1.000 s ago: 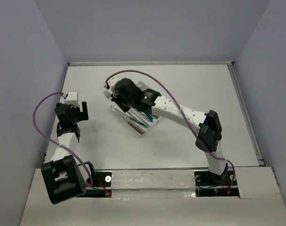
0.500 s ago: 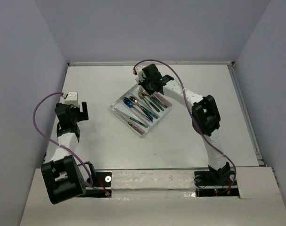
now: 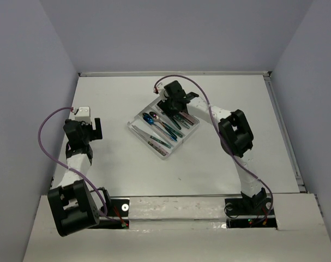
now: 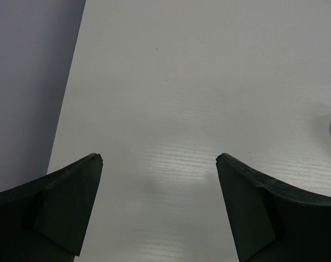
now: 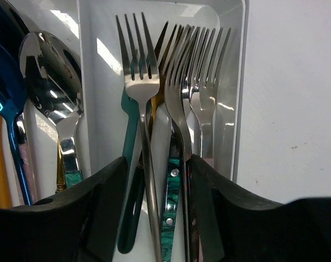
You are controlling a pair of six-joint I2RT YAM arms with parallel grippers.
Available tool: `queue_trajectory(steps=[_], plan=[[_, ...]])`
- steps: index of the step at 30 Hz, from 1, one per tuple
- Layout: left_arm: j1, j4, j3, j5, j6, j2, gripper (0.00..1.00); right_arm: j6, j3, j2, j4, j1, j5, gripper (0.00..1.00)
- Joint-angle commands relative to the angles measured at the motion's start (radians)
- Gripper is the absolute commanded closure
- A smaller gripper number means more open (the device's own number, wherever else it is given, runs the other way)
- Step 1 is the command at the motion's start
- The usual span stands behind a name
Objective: Sort the eating utensils into containers
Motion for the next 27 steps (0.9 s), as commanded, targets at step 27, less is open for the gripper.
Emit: queue_trajectory(steps=[27], plan=[[-0.008,0.078,0.049,0.144,-0.007,-0.004,0.01,0.640,-0.763,-0.615,0.374,-0.851,-0.046,0.25]])
